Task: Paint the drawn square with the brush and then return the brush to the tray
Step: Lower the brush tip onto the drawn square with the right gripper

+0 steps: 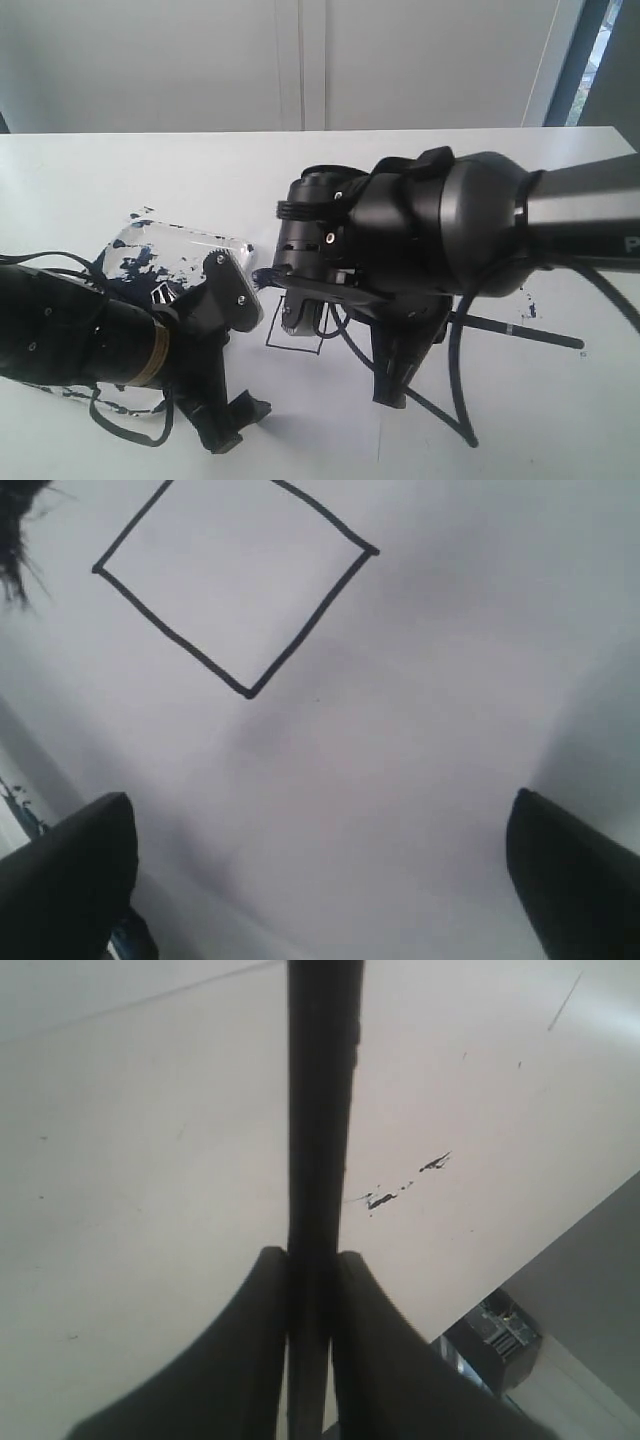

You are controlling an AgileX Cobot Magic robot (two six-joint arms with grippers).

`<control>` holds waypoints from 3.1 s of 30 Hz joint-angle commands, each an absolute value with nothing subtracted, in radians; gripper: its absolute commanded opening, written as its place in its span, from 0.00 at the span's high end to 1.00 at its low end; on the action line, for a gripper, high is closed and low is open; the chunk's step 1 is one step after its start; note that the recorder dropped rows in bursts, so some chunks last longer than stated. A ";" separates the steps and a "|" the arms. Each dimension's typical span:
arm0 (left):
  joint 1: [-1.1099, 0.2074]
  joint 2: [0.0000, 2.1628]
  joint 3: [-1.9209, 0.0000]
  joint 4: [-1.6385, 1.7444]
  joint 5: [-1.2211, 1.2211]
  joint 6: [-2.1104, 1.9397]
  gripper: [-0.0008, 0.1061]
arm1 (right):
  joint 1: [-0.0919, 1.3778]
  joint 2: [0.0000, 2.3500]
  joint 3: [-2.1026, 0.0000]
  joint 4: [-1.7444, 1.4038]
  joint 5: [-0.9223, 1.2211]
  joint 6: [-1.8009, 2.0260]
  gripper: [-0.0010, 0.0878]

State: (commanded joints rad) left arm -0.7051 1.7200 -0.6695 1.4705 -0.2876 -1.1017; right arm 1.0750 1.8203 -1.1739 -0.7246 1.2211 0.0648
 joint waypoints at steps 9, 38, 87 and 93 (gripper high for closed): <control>-0.705 1.722 -0.670 1.619 -0.320 -1.323 0.04 | 1.075 1.860 -1.174 -0.767 1.221 0.048 0.99; -0.699 1.811 -0.670 1.744 -0.393 -1.599 0.05 | 1.018 1.898 -1.174 -0.754 1.221 0.028 0.99; -0.699 1.811 -0.670 1.744 -0.428 -1.597 0.05 | 1.016 1.991 -1.174 -0.705 1.221 -0.077 0.99; -0.699 1.811 -0.670 1.744 -0.428 -1.597 0.05 | 1.036 1.987 -1.174 -0.638 1.221 -0.133 0.99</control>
State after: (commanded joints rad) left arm -0.6985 1.8105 -0.6699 1.7444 -0.4278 -1.5973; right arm 1.0361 1.9867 -1.1739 -0.6380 1.2211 -0.1327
